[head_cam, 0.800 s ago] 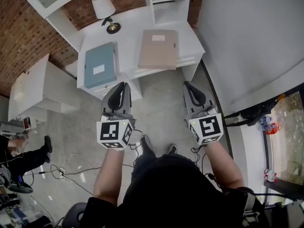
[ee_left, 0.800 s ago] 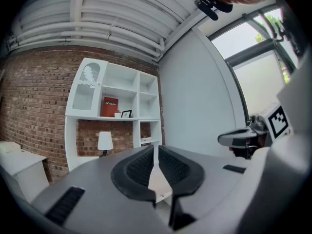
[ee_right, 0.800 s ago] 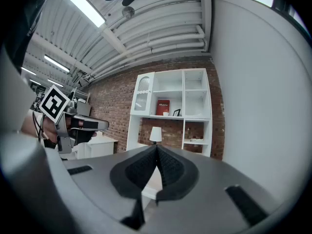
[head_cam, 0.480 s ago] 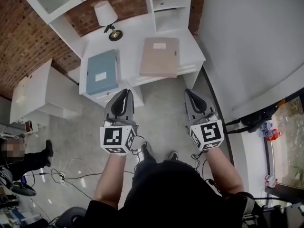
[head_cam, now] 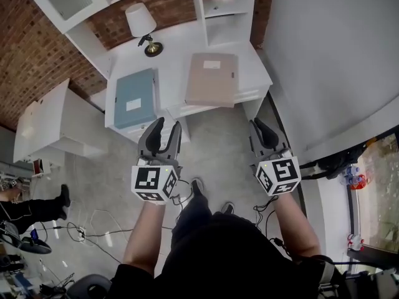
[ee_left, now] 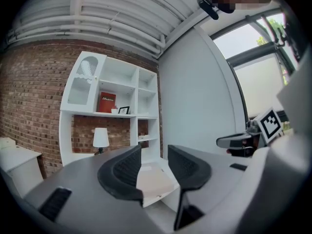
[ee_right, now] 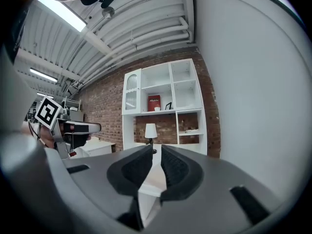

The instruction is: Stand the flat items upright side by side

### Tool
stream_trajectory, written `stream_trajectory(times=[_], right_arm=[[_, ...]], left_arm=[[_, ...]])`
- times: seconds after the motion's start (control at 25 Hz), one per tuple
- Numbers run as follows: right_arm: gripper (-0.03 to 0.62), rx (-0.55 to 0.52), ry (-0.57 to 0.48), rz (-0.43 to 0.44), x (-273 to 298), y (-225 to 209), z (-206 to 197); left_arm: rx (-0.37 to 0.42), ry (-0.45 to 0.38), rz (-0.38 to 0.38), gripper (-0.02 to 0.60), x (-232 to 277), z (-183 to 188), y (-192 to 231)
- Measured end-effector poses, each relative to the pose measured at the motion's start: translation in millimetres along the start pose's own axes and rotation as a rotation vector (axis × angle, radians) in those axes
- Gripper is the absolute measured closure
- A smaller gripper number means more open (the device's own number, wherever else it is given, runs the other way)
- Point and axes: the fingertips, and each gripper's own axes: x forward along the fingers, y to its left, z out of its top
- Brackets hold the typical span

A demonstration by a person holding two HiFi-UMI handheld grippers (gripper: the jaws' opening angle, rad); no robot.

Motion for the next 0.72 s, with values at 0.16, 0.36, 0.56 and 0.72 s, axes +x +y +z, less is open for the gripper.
stream_trajectory(times=[0.16,0.36,0.56,0.72], right_arm=[[0.537,0.005,0.008,-0.037,22,-13,-1],[0.537,0.026,0.050,-0.108,61,-32,-8],[0.534,0.075,0.079,-0.166,113,-42,-11],[0.525,0.083,0.113,-0.198,149,-40,-15]], left_arm=[[-0.039,0.028,-0.031,0.400,27,-13,18],[-0.065,0.056,-0.081,0.399,72,-24,48],[-0.085,0.093,-0.130,0.393,121,-35,91],[-0.114,0.116,-0.182,0.393,154,-44,121]])
